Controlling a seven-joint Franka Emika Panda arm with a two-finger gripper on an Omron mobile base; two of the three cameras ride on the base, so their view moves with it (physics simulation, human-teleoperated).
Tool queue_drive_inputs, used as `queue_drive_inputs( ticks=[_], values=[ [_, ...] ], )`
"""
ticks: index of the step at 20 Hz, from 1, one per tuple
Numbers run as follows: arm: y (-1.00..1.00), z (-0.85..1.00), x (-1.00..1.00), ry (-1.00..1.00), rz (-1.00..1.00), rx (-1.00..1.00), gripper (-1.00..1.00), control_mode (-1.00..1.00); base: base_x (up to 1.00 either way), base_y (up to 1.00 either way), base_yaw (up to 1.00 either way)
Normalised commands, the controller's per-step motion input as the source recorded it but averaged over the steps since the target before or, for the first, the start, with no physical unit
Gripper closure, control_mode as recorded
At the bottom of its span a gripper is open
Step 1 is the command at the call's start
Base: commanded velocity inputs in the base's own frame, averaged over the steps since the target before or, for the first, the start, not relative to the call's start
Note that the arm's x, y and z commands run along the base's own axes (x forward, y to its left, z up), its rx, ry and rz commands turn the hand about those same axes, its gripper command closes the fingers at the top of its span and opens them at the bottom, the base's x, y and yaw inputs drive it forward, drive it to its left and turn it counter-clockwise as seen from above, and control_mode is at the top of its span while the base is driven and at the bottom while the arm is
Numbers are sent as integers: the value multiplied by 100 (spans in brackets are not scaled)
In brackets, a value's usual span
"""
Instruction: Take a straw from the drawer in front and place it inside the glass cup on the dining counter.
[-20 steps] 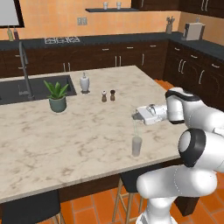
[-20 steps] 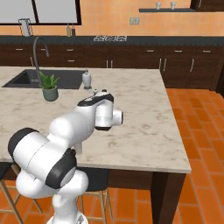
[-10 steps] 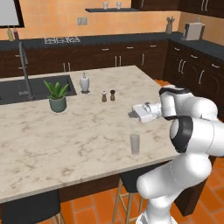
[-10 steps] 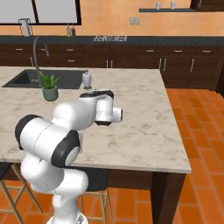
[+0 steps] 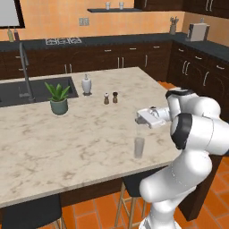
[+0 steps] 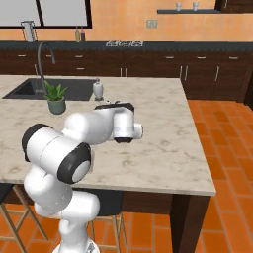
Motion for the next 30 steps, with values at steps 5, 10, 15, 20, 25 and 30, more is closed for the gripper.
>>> queue_drive_inputs(
  ticks=[5, 10, 15, 20, 25, 30],
  values=[
    [-4, -13, -51, -7, 9, 2, 100, -100, 0, 0, 0],
    [0, -7, -18, -12, 7, 3, 100, -100, 0, 0, 0],
    [0, -1, 10, -21, 6, 4, 100, -100, 0, 0, 0],
    [0, -2, 1, -22, 7, 6, 100, -100, 0, 0, 0],
    [-1, -11, -11, -12, 2, 5, 100, -100, 0, 0, 0],
    [-13, 0, -33, -9, 0, 1, -100, -100, 0, 0, 0]
  ],
)
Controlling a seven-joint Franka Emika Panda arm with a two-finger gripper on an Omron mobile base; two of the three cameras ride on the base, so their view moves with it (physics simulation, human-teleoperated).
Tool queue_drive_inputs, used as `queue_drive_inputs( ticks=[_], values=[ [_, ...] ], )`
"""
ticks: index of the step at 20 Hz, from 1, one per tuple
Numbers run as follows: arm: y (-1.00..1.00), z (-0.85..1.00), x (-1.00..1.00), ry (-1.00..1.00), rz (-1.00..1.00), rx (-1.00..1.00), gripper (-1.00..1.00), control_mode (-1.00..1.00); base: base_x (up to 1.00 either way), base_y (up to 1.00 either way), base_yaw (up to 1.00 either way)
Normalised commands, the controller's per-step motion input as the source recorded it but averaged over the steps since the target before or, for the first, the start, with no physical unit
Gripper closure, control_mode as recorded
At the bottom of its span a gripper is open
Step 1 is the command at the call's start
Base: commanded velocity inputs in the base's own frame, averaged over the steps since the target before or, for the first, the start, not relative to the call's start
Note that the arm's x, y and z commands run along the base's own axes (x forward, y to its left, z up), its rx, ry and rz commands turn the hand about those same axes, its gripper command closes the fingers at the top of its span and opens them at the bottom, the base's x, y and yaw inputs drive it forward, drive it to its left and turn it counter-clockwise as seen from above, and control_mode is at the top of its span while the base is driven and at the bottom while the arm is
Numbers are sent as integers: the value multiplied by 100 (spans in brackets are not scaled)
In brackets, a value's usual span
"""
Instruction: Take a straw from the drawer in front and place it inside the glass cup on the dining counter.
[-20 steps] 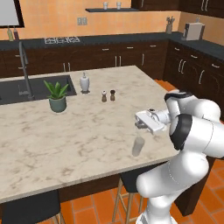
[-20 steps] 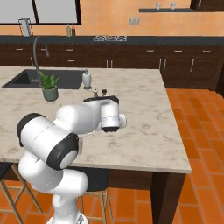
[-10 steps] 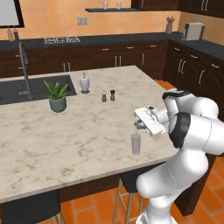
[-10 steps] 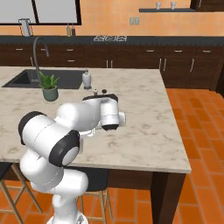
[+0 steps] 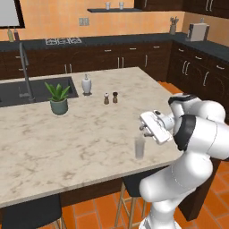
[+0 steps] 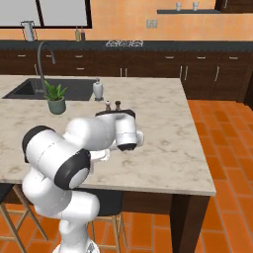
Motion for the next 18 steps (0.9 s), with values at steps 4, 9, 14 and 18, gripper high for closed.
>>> queue_drive_inputs(
  ticks=[4, 9, 14, 18],
  values=[
    [-17, 0, -15, -9, 0, 0, -100, -100, 0, 0, 0],
    [-3, 16, -13, -11, 0, 0, -100, -100, 0, 0, 0],
    [0, 79, -41, -29, 0, 0, -100, -100, 0, 0, 0],
    [19, 98, -69, -49, 0, -15, -100, -100, 0, 0, 0]
  ],
)
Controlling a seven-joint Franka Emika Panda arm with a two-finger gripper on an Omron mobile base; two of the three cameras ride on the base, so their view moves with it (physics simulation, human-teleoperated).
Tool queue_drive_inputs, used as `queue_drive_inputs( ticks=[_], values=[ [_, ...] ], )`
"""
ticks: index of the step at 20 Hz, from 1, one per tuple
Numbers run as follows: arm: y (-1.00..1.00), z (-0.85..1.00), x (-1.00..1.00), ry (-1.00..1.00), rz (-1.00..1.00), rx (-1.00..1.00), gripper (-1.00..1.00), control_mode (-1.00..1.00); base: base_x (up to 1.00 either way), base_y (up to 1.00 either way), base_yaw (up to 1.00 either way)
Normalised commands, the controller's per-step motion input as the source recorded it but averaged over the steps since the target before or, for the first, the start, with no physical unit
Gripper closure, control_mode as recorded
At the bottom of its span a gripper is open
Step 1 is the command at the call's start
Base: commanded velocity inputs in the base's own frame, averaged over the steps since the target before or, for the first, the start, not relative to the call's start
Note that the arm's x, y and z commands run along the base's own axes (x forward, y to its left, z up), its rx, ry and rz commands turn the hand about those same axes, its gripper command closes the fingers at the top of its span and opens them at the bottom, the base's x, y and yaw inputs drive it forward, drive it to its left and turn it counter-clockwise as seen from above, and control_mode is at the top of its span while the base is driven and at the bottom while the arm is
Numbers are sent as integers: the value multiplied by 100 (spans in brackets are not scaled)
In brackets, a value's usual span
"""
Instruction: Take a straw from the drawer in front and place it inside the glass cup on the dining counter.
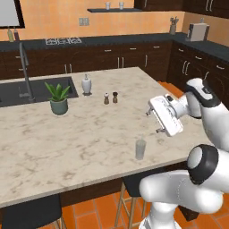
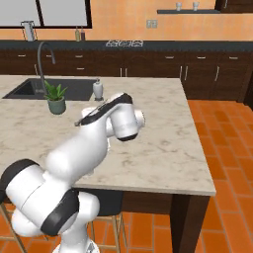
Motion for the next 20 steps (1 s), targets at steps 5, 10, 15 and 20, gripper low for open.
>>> queue_drive_inputs(
  ticks=[5, 10, 15, 20],
  values=[
    [68, 50, -89, -72, 0, -55, -100, -100, 0, 0, 0],
    [79, 6, -68, -65, 0, -69, -100, -100, 0, 0, 0],
    [66, 0, -32, -48, 0, -65, -100, -100, 0, 0, 0],
    [62, -11, -8, -23, 0, -48, -100, -100, 0, 0, 0]
  ],
)
